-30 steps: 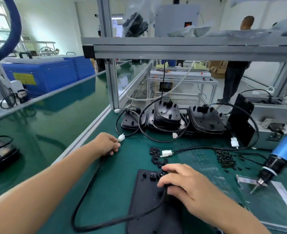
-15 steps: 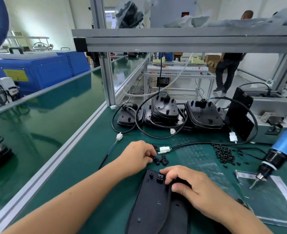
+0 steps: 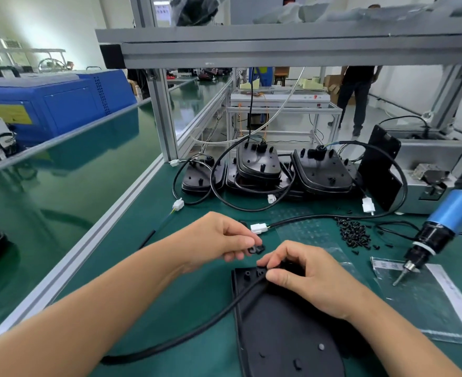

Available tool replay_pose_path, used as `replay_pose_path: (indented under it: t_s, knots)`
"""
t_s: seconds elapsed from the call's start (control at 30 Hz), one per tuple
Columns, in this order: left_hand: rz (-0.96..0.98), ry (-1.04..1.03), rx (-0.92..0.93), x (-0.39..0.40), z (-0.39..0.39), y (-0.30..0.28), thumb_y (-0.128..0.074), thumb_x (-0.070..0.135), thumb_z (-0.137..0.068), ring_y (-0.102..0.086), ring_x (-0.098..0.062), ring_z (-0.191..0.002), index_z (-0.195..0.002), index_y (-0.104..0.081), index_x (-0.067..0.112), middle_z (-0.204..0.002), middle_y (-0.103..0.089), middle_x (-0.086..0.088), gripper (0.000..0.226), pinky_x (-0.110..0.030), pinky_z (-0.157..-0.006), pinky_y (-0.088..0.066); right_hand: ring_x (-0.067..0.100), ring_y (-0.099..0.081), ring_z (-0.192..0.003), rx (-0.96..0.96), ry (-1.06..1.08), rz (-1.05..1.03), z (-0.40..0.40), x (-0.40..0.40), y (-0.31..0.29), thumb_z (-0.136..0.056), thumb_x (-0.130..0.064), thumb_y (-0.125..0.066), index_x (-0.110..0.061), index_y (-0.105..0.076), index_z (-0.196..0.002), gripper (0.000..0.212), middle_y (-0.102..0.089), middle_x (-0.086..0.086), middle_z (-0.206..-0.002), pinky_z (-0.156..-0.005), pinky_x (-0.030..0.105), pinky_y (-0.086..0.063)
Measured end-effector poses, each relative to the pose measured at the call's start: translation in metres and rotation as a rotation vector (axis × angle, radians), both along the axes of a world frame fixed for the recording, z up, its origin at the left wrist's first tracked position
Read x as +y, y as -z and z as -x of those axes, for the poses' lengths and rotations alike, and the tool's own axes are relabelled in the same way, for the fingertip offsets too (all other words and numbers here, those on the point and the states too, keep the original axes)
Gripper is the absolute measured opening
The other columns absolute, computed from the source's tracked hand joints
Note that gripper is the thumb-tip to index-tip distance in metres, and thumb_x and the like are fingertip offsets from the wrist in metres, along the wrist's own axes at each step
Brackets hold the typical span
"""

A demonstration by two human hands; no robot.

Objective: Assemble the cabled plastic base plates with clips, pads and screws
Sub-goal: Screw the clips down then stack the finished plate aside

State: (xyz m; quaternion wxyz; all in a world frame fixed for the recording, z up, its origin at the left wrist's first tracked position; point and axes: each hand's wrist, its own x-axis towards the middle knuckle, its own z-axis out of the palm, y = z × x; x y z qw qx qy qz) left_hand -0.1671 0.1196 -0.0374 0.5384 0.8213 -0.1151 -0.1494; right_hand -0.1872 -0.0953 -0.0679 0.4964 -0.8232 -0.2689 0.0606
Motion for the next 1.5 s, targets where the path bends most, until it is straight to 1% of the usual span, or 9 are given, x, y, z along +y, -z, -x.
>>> replay_pose_path:
  t_s: [0.3,0.5,0.7,0.8,0.9,1.0,1.1,1.23,1.5]
  knots:
    - [0.016,0.073,0.021,-0.009,0.015,-0.001,-0.067,0.012,-0.087,-0.056,-0.001,-0.063,-0.090,-0.077,0.023,-0.070,-0.069,0.009,0.015,-0.016,-0.062,-0.046,0.006,-0.062,-0.084,-0.078,0.097,0.061,0.003,0.004,0.002,-0.084,-0.027,-0.071,-0.030,-0.062,-0.079,0.011,-0.069,-0.009,-0.085,-0.080,0.023,-0.047]
    - [0.093,0.030,0.067,-0.009,0.017,0.004,-0.068,0.012,-0.086,-0.056,-0.003,-0.063,-0.088,-0.078,0.022,-0.071,-0.069,0.006,0.014,-0.016,-0.061,-0.045,0.001,-0.061,-0.085,-0.075,0.090,0.053,0.003,0.004,0.002,-0.086,-0.023,-0.070,-0.030,-0.061,-0.080,0.012,-0.069,-0.011,-0.086,-0.079,0.017,-0.046]
    - [0.136,-0.003,0.082,-0.011,0.023,0.004,-0.070,0.013,-0.084,-0.054,-0.008,-0.068,-0.090,-0.079,0.022,-0.081,-0.069,-0.005,0.014,-0.030,-0.074,-0.042,0.000,-0.059,-0.083,-0.094,0.054,0.055,0.002,0.003,0.003,-0.089,-0.019,-0.065,-0.023,-0.061,-0.084,0.007,-0.067,-0.010,-0.086,-0.076,0.012,-0.042]
    - [0.107,-0.003,0.015,-0.012,0.028,0.002,-0.070,0.014,-0.084,-0.052,-0.007,-0.069,-0.093,-0.078,0.024,-0.078,-0.067,0.004,0.015,-0.018,-0.069,-0.038,-0.001,-0.057,-0.078,-0.113,0.059,0.067,0.002,0.002,0.005,-0.091,-0.019,-0.063,-0.025,-0.059,-0.083,0.011,-0.064,-0.018,-0.080,-0.072,0.012,-0.041]
    - [-0.140,0.060,-0.224,-0.011,0.037,0.001,-0.064,0.018,-0.090,-0.057,0.008,-0.073,-0.108,-0.072,0.030,-0.074,-0.065,0.024,0.023,-0.005,-0.072,-0.039,-0.002,-0.056,-0.078,-0.138,0.063,0.059,0.003,0.003,0.008,-0.092,-0.018,-0.061,-0.028,-0.057,-0.083,0.015,-0.062,-0.023,-0.079,-0.070,0.010,-0.039]
    - [-0.337,0.048,-0.397,-0.014,0.048,0.001,-0.062,0.028,-0.091,-0.053,0.008,-0.079,-0.122,-0.064,0.030,-0.081,-0.062,0.020,0.032,-0.006,-0.075,-0.037,-0.001,-0.060,-0.084,-0.159,0.080,0.017,0.005,0.005,0.009,-0.092,-0.018,-0.061,-0.028,-0.059,-0.087,0.012,-0.066,-0.016,-0.085,-0.074,0.010,-0.041]
    - [-0.572,0.106,-0.513,-0.017,0.058,0.000,-0.055,0.039,-0.092,-0.046,-0.004,-0.094,-0.130,-0.052,0.029,-0.096,-0.055,0.010,0.040,-0.021,-0.087,-0.037,0.002,-0.060,-0.082,-0.170,0.103,-0.001,0.005,0.007,0.010,-0.092,-0.022,-0.061,-0.027,-0.059,-0.086,0.009,-0.066,-0.010,-0.084,-0.072,0.012,-0.042]
    - [-0.742,0.187,-0.542,-0.023,0.055,-0.003,-0.044,0.026,-0.097,-0.040,-0.017,-0.094,-0.121,-0.050,0.021,-0.094,-0.043,0.005,0.026,-0.027,-0.086,-0.034,0.000,-0.055,-0.073,-0.195,0.137,0.014,0.005,0.009,0.012,-0.092,-0.024,-0.060,-0.029,-0.056,-0.082,0.012,-0.059,-0.013,-0.074,-0.067,0.011,-0.039]
    - [-0.241,-0.074,-0.115,-0.020,0.027,-0.004,-0.070,0.020,-0.083,-0.057,-0.010,-0.069,-0.079,-0.073,0.010,-0.077,-0.071,-0.007,0.011,-0.032,-0.072,-0.049,0.002,-0.055,-0.073,-0.206,0.185,0.007,0.004,0.010,0.014,-0.093,-0.027,-0.059,-0.029,-0.055,-0.081,0.012,-0.059,-0.014,-0.073,-0.066,0.013,-0.040]
